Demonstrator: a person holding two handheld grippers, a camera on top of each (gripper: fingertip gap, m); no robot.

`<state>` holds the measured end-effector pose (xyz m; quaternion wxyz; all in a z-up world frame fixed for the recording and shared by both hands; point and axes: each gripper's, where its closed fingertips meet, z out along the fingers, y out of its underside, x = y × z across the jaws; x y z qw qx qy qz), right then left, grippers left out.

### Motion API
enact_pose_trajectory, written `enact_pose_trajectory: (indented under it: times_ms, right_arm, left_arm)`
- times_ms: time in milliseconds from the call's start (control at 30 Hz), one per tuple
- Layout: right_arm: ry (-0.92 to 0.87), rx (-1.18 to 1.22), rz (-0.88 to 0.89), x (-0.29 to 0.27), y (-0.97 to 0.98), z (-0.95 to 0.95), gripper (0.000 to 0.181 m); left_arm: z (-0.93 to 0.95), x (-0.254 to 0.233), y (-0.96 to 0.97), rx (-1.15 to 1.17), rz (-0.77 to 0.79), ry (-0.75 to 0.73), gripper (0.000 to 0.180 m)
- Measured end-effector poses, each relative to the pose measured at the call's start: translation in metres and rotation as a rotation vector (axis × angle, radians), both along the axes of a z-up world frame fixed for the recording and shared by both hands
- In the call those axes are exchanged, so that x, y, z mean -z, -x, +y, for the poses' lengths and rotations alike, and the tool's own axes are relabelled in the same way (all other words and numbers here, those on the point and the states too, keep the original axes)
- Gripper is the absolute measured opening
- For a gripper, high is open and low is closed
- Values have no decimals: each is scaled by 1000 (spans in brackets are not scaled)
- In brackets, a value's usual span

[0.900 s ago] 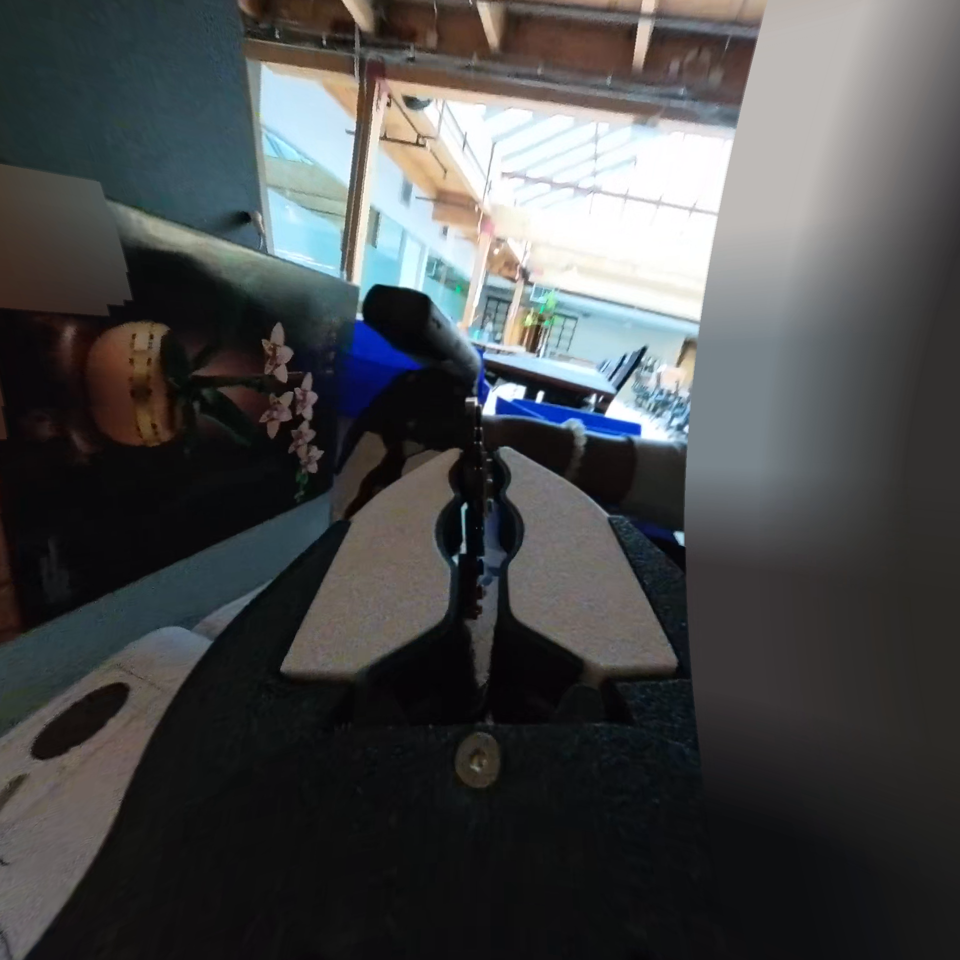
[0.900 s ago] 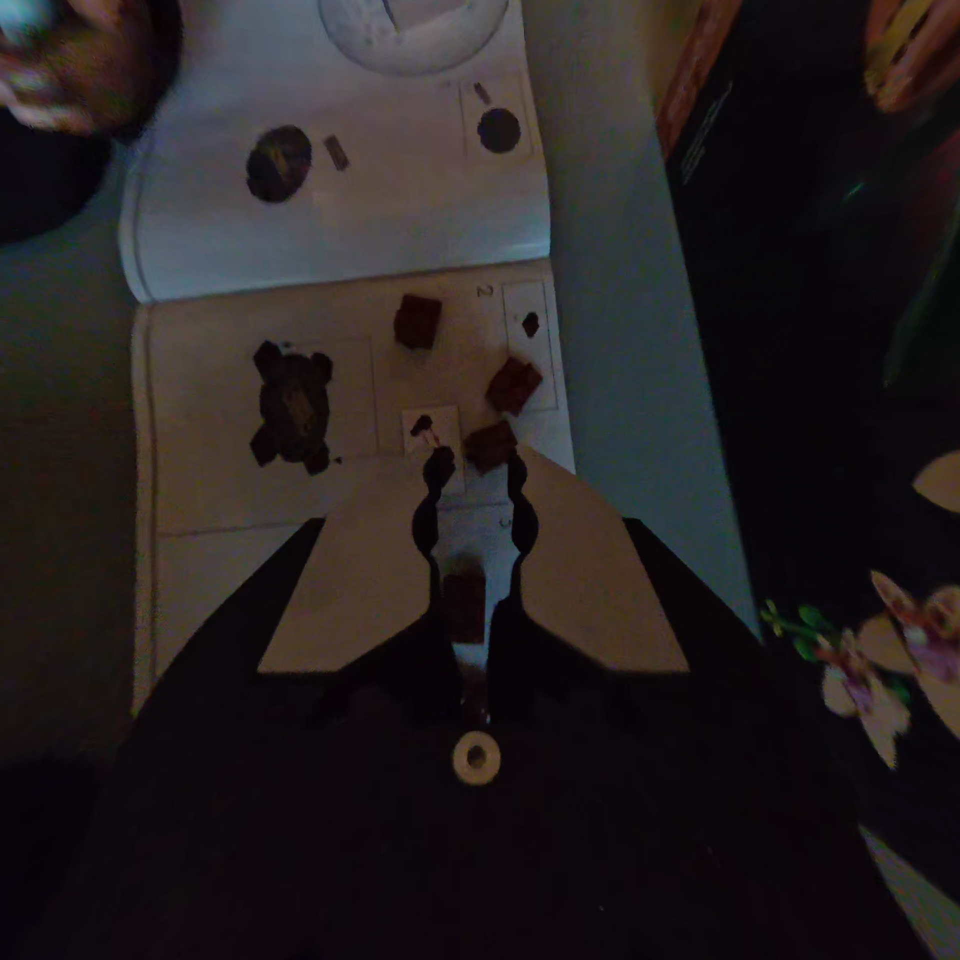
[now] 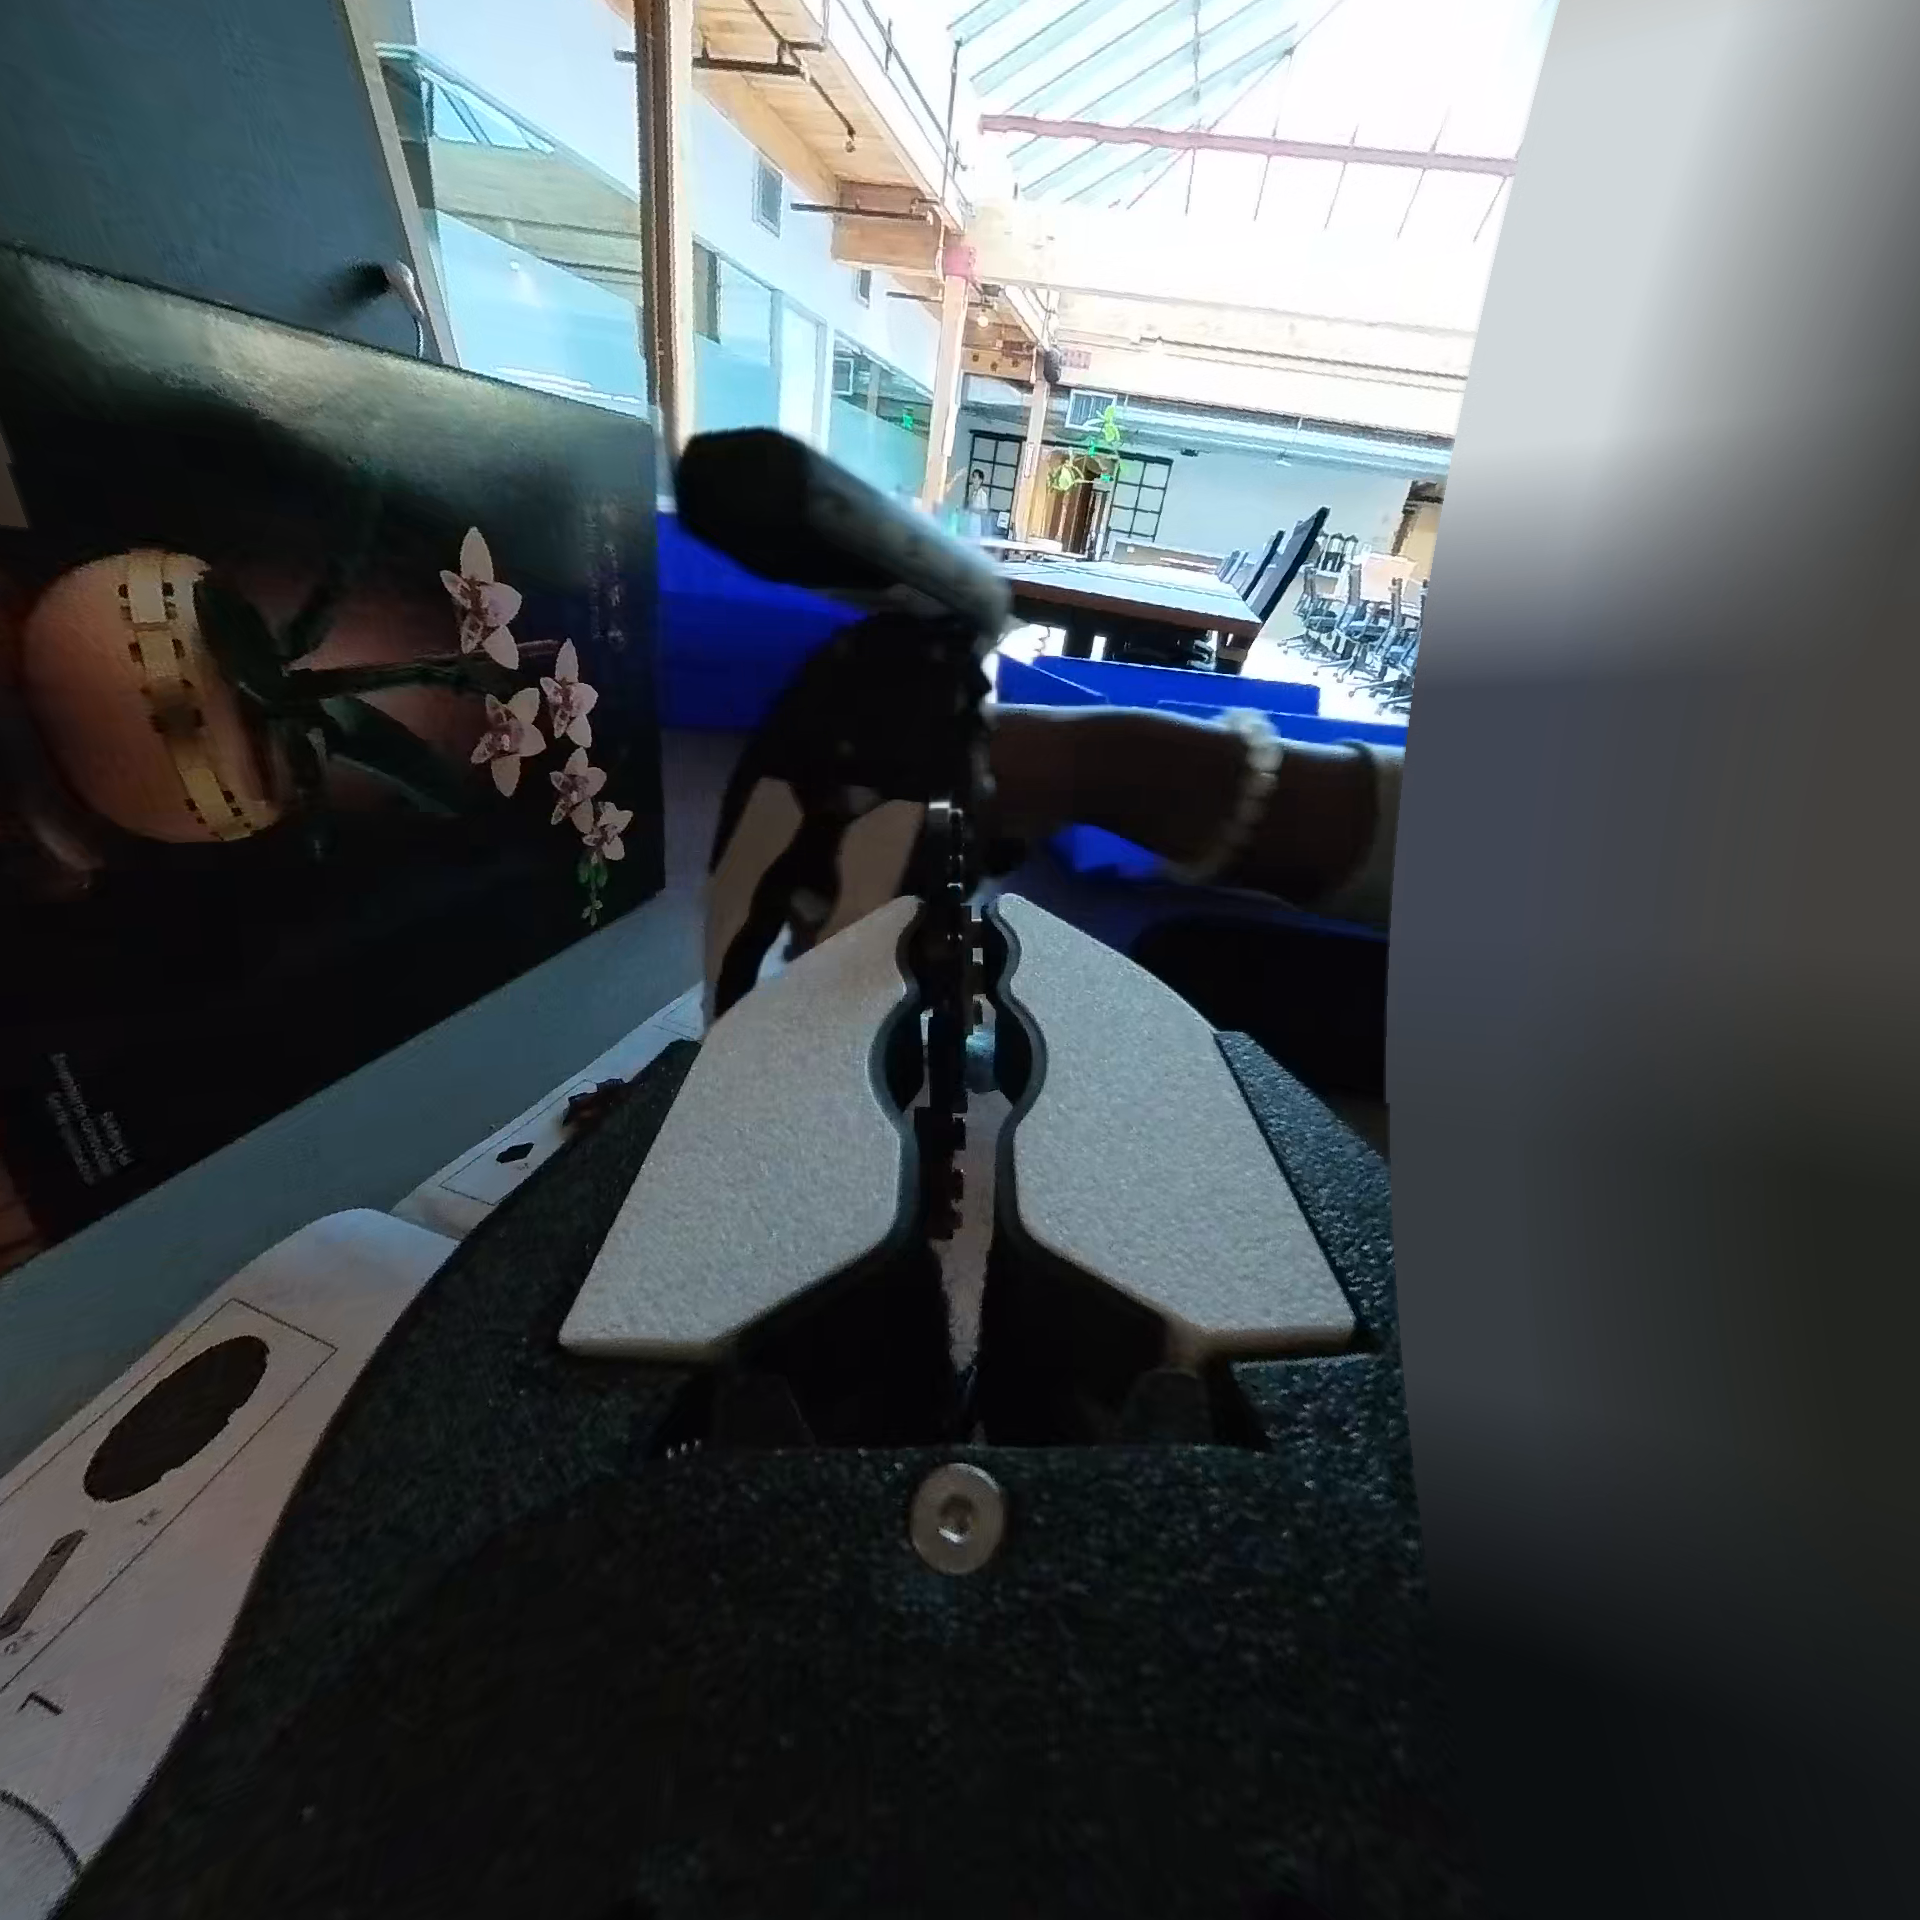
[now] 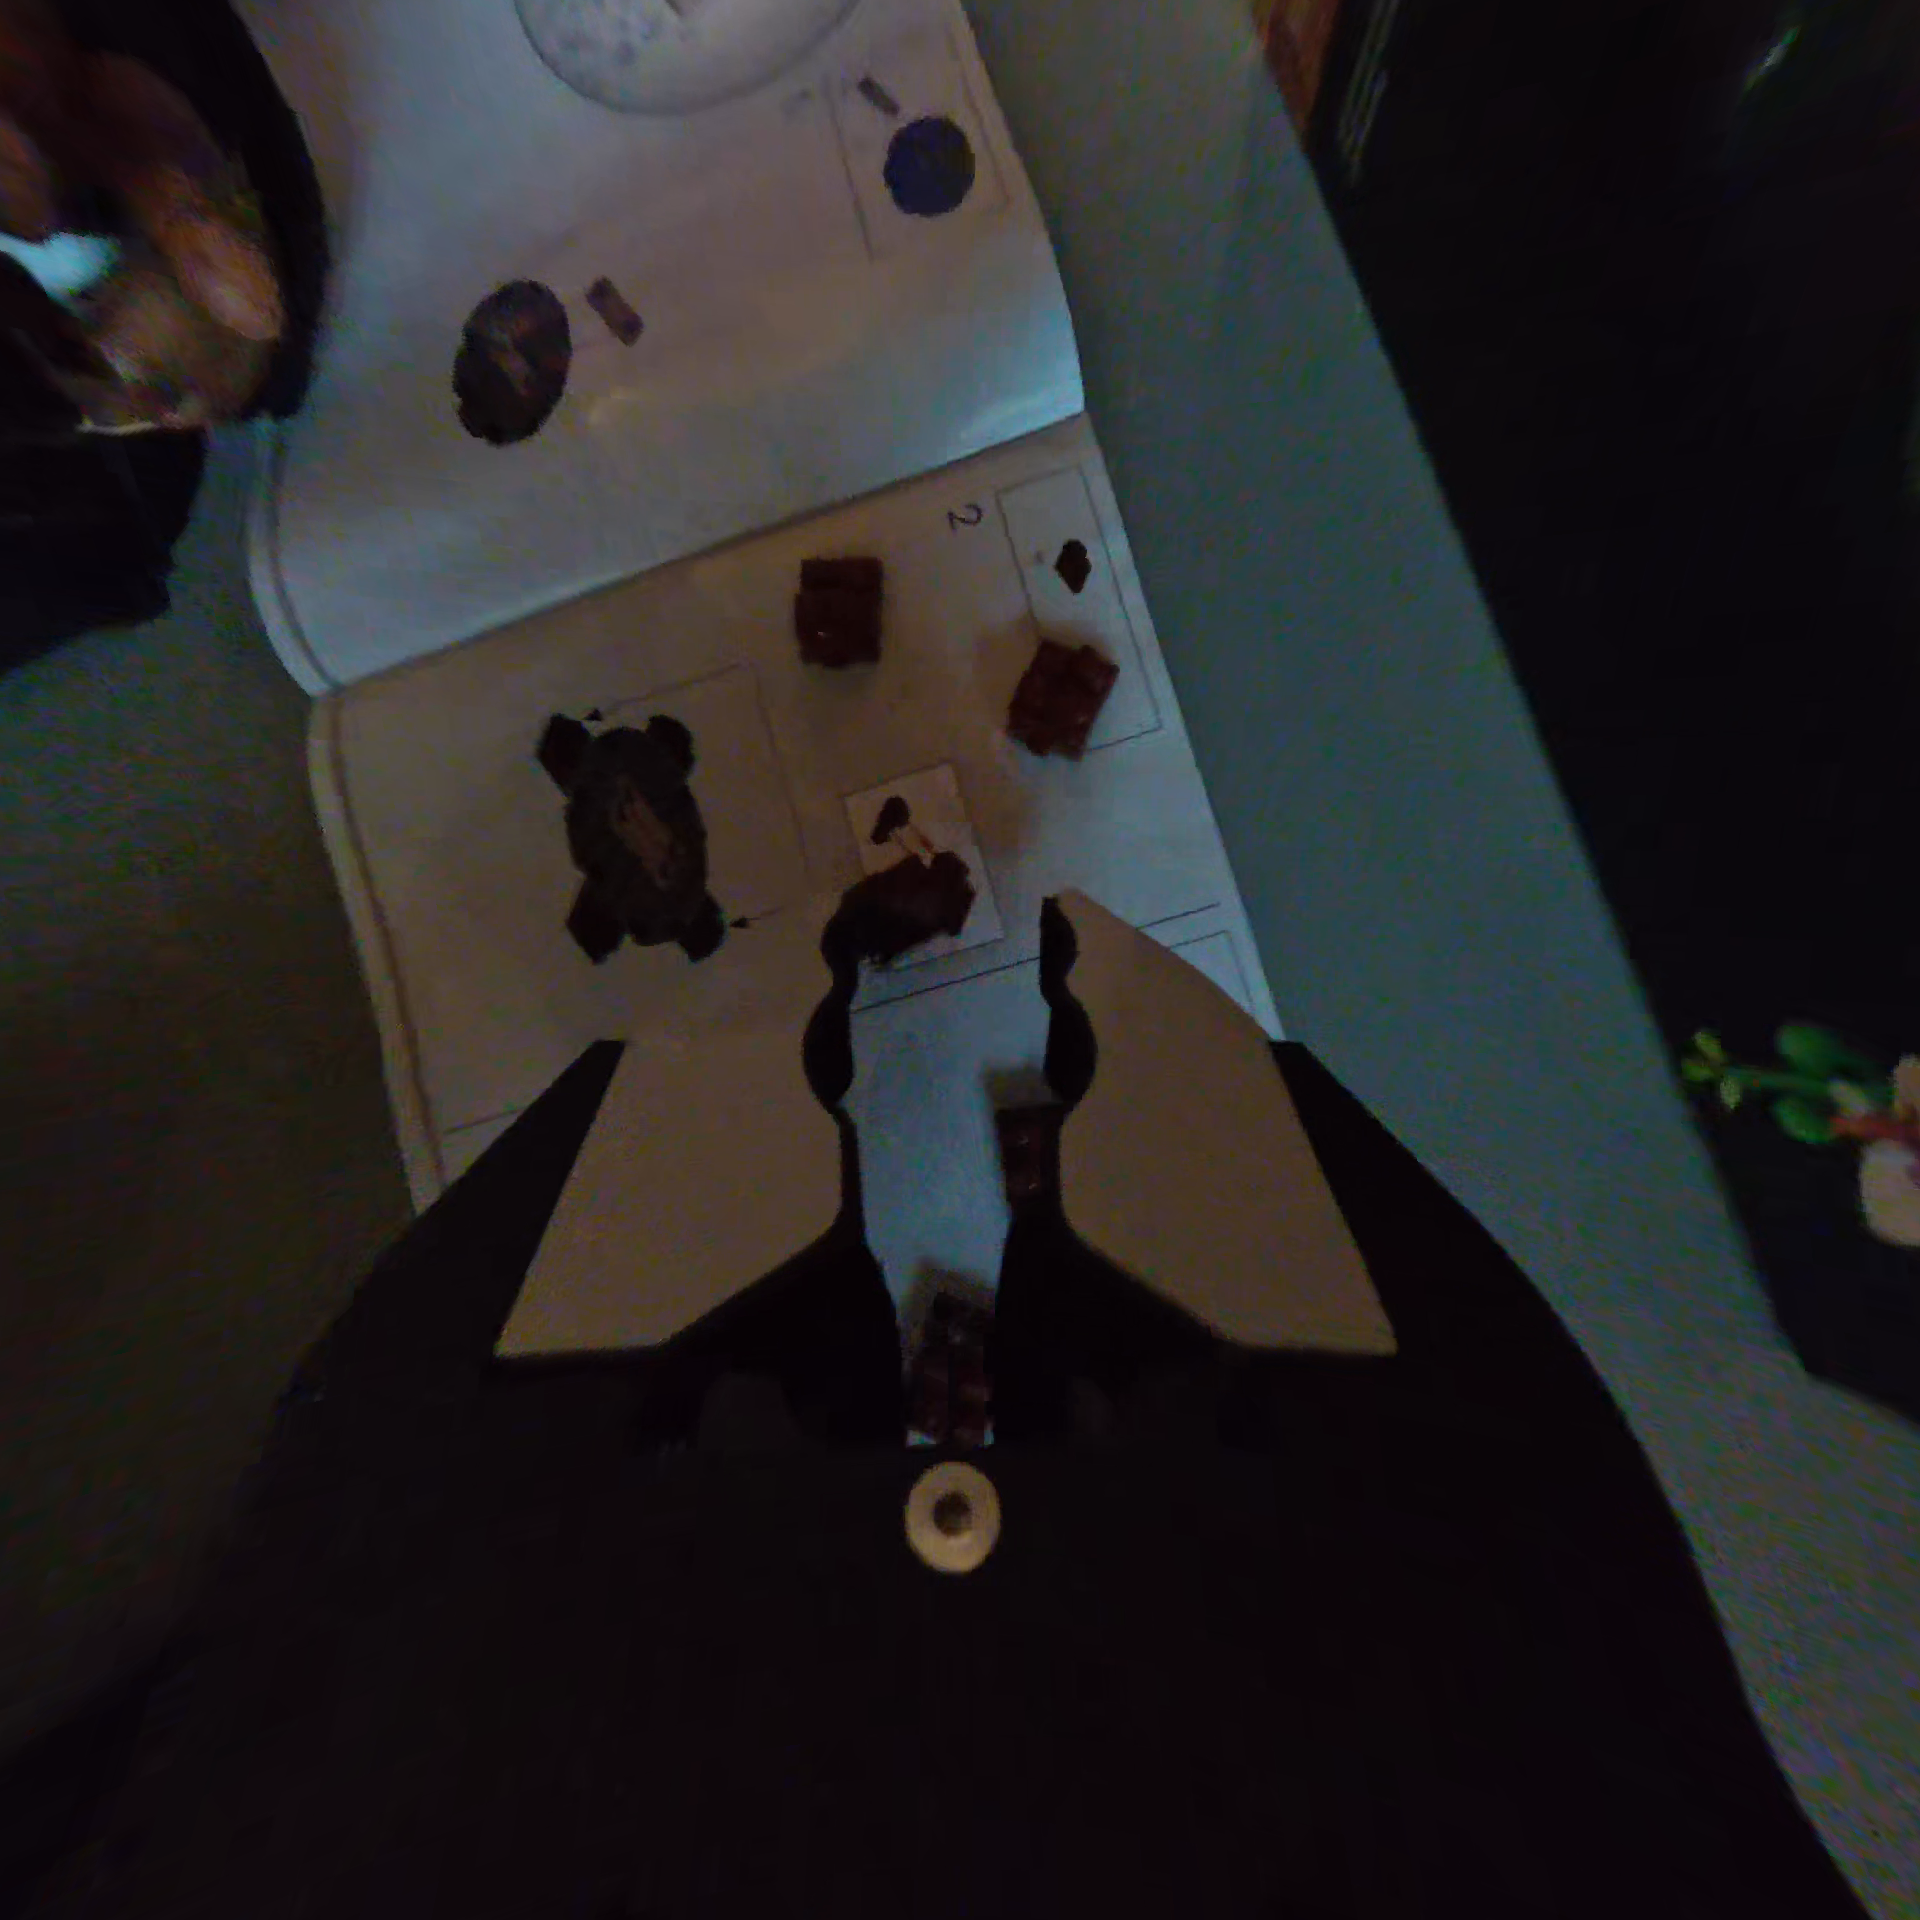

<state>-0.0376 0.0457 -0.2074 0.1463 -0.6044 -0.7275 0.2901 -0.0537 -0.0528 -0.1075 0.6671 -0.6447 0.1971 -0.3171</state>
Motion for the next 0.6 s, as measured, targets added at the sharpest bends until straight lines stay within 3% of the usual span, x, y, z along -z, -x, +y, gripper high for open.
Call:
enact_pose_trajectory:
  times_ms: [133, 433, 500, 600]
  right_arm:
    - [-103, 83, -10, 0, -9, 1, 39]
    - [-138, 206, -16, 8, -3, -7, 21]
    - [-157, 151, -9, 8, -2, -7, 15]
    - [-162, -38, -1, 5, -8, -17, 15]
  left_arm:
    - [2, 1, 0, 5, -13, 18, 7]
    - [3, -2, 2, -47, 16, -5, 7]
    - [3, -10, 10, -43, -119, 18, 7]
    - [4, -24, 28, 26, -457, 110, 6]
